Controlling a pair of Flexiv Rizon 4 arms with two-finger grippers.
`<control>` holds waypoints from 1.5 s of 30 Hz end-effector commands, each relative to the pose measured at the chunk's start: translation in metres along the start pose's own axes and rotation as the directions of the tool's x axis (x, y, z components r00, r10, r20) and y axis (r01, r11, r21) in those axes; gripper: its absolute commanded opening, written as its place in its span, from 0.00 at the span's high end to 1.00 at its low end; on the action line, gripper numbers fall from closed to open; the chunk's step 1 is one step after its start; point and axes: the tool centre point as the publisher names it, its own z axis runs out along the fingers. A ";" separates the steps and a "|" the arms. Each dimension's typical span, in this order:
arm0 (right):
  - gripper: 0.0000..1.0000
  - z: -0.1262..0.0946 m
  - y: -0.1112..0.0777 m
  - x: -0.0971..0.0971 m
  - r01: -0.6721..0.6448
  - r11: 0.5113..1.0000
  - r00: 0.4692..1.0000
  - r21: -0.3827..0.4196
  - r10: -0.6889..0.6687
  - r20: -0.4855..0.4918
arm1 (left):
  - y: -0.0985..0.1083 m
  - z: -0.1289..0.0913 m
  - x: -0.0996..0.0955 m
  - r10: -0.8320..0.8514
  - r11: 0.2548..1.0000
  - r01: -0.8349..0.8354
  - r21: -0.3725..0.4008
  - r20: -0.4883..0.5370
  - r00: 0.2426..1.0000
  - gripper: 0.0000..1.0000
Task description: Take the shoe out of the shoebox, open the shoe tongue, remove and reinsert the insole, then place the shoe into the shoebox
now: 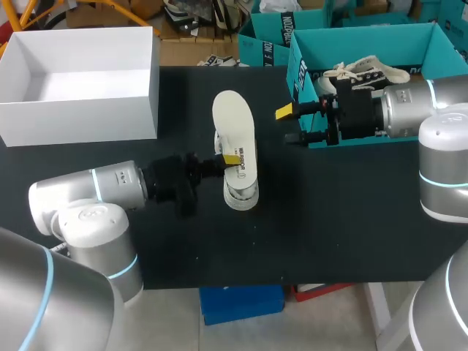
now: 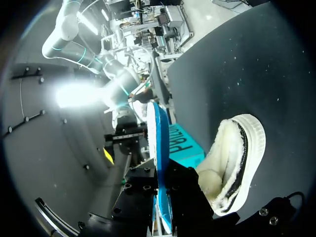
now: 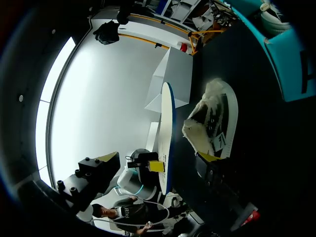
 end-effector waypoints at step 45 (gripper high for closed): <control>0.28 0.086 0.021 -0.015 0.177 0.954 0.983 0.241 -0.160 -0.086 | -0.001 0.000 -0.001 0.003 1.000 -0.003 -0.005 -0.002 1.000 1.00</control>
